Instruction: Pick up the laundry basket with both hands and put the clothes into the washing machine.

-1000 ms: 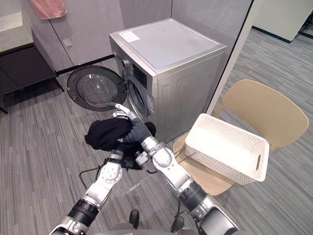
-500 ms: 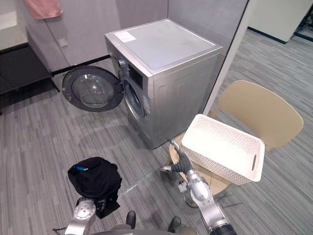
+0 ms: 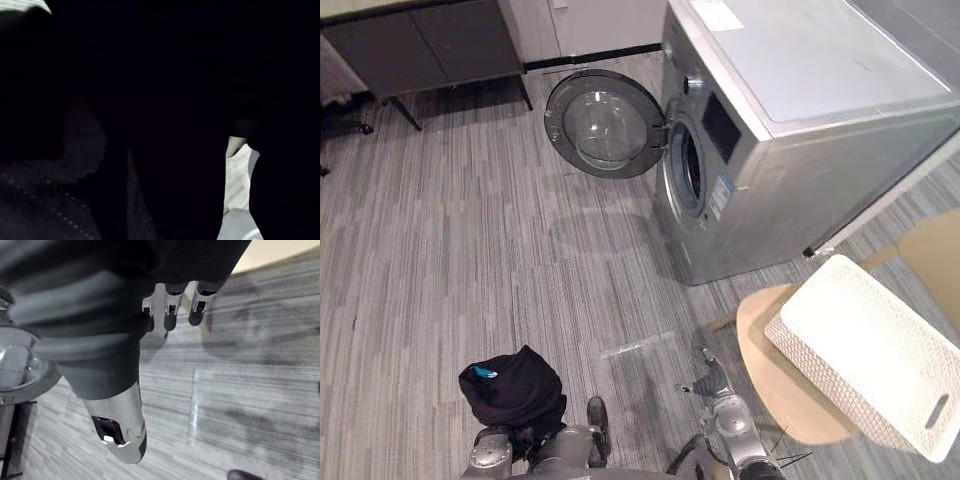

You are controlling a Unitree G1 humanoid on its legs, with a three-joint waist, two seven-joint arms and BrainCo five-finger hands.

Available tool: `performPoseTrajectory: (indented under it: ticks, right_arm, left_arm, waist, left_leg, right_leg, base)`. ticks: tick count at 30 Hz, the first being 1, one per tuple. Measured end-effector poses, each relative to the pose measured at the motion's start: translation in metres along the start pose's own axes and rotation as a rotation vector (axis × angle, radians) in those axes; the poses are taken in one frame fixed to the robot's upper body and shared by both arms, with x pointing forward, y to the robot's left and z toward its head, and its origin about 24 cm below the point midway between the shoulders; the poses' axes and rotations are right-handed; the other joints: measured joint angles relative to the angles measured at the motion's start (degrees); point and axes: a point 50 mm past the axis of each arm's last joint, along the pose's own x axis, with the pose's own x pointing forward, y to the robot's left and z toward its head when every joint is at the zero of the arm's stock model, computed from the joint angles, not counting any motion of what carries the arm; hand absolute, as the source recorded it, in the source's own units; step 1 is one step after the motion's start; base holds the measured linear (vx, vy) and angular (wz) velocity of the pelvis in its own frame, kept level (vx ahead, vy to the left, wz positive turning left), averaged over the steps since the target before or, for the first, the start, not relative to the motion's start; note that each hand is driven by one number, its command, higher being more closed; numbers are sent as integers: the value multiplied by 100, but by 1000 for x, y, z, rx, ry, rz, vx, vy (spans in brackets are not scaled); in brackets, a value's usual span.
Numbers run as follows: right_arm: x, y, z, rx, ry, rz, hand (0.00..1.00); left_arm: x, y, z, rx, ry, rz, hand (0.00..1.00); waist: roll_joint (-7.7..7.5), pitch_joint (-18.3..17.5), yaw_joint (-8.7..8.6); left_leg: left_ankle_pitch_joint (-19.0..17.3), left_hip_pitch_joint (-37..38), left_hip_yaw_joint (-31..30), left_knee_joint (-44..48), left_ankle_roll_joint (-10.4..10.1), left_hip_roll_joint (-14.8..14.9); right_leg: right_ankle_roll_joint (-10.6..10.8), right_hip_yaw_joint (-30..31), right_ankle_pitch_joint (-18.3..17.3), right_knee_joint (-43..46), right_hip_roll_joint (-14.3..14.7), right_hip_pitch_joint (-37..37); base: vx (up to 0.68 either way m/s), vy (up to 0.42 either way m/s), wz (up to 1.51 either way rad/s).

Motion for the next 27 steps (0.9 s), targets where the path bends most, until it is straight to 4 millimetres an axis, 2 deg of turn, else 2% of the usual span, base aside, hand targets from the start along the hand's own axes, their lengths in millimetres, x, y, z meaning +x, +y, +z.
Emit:
performPoseTrajectory:
  ticks: [1,2,3,4,5,6,7,8,9,10,11,12,13,14,15,16,17,18,19,20,22,23,24,25,26,27]
  right_arm:
    - [0,-2,-1,-6,2,-2,0]
    - [-1,-2,-1,-6,2,-1,0]
    - [-3,0,-5,1,8,4,0]
    - [-5,1,-8,2,16,5,0]
    - [-6,1,-9,3,20,5,0]
    - [-7,-1,-11,2,20,0,0]
    - [-6,-3,-9,4,15,-5,0]
    - [-6,-4,-8,7,11,-8,0]
    - [-6,-5,-5,12,-2,-13,0]
    - [-6,-5,-4,14,-8,-13,0]
    - [-7,-5,-5,15,-7,-13,0]
    - [-8,-7,-7,13,-2,-18,0]
    - [-8,-8,-5,12,-12,-22,0]
    - [-7,-9,-1,14,-29,-25,0]
    - [-6,-8,6,17,-54,-22,0]
    - [-6,-7,7,20,-61,-20,0]
    - [-6,-3,10,23,-73,-14,0]
    - [-8,0,15,26,-99,-8,0]
    - [-8,1,17,34,-111,-9,0]
    - [-8,1,22,46,-134,-17,0]
    - [-8,0,24,53,-144,-23,0]
    - [-8,0,22,55,-136,-24,0]
    - [-8,0,20,57,-128,-25,0]
    - [-8,0,20,61,-124,-28,0]
    - [-7,0,21,67,-126,-31,0]
    - [-7,0,19,69,-117,-37,0]
  left_arm:
    - [-1,0,-2,6,3,-7,100]
    - [0,1,0,12,-1,-5,100]
    - [1,3,1,29,-7,-7,100]
    - [2,7,2,41,-11,-3,100]
    - [3,8,2,46,-13,-1,100]
    - [6,7,7,47,-24,-3,100]
    - [9,4,14,44,-41,-10,100]
    - [11,2,18,44,-52,-15,100]
    - [14,-2,26,44,-76,-26,100]
    - [16,-4,32,49,-93,-35,100]
    - [17,-6,33,54,-98,-40,100]
    - [16,-14,34,62,-105,-68,100]
    - [15,-20,35,65,-109,-89,100]
    - [15,-22,35,69,-111,-101,100]
    - [14,-23,34,76,-108,-107,100]
    - [14,-24,34,75,-106,-108,100]
    - [11,-24,26,65,-81,-104,100]
    - [7,-24,19,62,-63,-104,100]
    - [7,-24,19,60,-61,-106,100]
    - [7,-26,20,56,-65,-109,100]
    - [8,-27,24,54,-78,-111,100]
    - [9,-30,28,49,-90,-116,100]
    - [10,-30,30,47,-96,-118,100]
    - [10,-31,31,47,-99,-119,100]
    - [11,-32,33,47,-105,-123,100]
    - [12,-33,37,45,-117,-129,100]
  waist:
    - [37,7,-90]
    - [82,42,-118]
    - [168,127,-188]
    - [159,131,-232]
    - [150,130,-256]
    - [146,202,-295]
    - [171,298,-334]
    - [177,316,-384]
    - [121,350,-452]
    - [96,400,-459]
    - [78,398,-470]
    - [125,345,-529]
    - [279,324,-571]
    - [355,319,-576]
    - [409,345,-569]
    - [436,360,-572]
    - [462,360,-562]
    - [466,366,-500]
    - [455,361,-437]
    - [399,334,-374]
    - [336,336,-380]
    - [325,340,-362]
    - [315,348,-347]
    - [303,355,-332]
    - [280,363,-286]
    - [263,376,-257]
  left_leg:
    - [-107,77,-159,97,58,-51]
    - [-154,141,-308,126,89,-43]
    - [-260,294,-652,132,158,15]
    - [-300,430,-800,61,158,18]
    - [-329,524,-874,2,171,12]
    - [-383,781,-1055,-129,184,-17]
    - [-373,991,-1193,-231,144,-32]
    - [-386,1077,-1288,-296,124,-41]
    - [-444,1290,-1468,-437,27,-82]
    - [-545,1487,-1587,-496,-127,-138]
    - [-636,1564,-1664,-498,-236,-156]
    - [-812,1745,-1830,-477,-373,-74]
    - [-894,1745,-1827,-291,-509,77]
    - [-933,1595,-1770,71,-584,182]
    - [-884,1259,-1583,1055,-841,359]
    - [-797,1106,-1487,1562,-979,447]
    - [-283,806,-1274,2768,-1277,761]
    - [-309,494,-1010,3960,-1212,1133]
    - [-372,394,-896,4285,-1105,1243]
    - [-527,49,-617,4701,-849,1393]
    - [-654,-342,-382,4431,-644,1423]
    - [-742,-568,-418,3815,-563,1333]
    - [-752,-650,-584,3151,-567,1175]
    - [-749,-664,-772,2765,-571,1068]
    - [-721,-681,-1246,2094,-619,834]
    - [-619,-719,-1922,1384,-780,573]
  right_leg:
    - [-474,824,366,791,-34,-426]
    - [-413,1328,391,1199,64,-684]
    - [-131,2018,-134,1597,603,-1027]
    - [-188,2131,-348,1503,929,-1135]
    - [-233,2162,-430,1383,1084,-1224]
    - [-275,2111,-449,919,1398,-1424]
    - [-287,1951,-376,245,1576,-1540]
    - [-257,1858,-264,-240,1647,-1614]
    - [-257,1703,200,-1329,1744,-1669]
    - [-303,1714,603,-1992,1813,-1674]
    - [-376,1765,836,-2133,1795,-1670]
    - [-635,1853,1352,-1814,1802,-1648]
    - [-796,1720,1202,-1506,1844,-1687]
    - [-862,1646,1050,-1415,1909,-1670]
    - [-953,1577,857,-1403,2050,-1477]
    - [-1017,1571,801,-1451,2148,-1324]
    - [-1159,1613,670,-1606,2420,-880]
    - [-1283,1762,553,-1796,2673,-396]
    - [-1323,1869,515,-1861,2748,-241]
    - [-1370,2134,483,-2111,2867,74]
    - [-1328,2392,518,-2402,2882,399]
    - [-1297,2656,535,-2552,2878,598]
    - [-1265,2883,540,-2628,2868,756]
    - [-1238,3010,530,-2633,2853,815]
    - [-1144,3251,475,-2621,2806,912]
    - [-1032,3580,398,-2616,2753,1012]
  base:
    - [281,212,74]
    - [364,147,89]
    - [390,37,95]
    - [368,6,92]
    - [381,-6,83]
    - [397,-39,81]
    - [405,-55,82]
    - [420,-84,89]
    - [458,-114,87]
    - [482,-141,85]
    - [517,-198,80]
    - [562,-253,78]
    - [680,-299,68]
    - [678,-299,32]
    - [543,-237,7]
    - [562,-243,-20]
    - [578,-220,-56]
    - [468,-172,-75]
    - [523,-147,-104]
    - [479,-103,-92]
    - [511,-83,-82]
    - [508,37,-94]
    - [488,79,-100]
    - [386,120,-103]
    - [291,157,-123]
    - [345,238,-162]
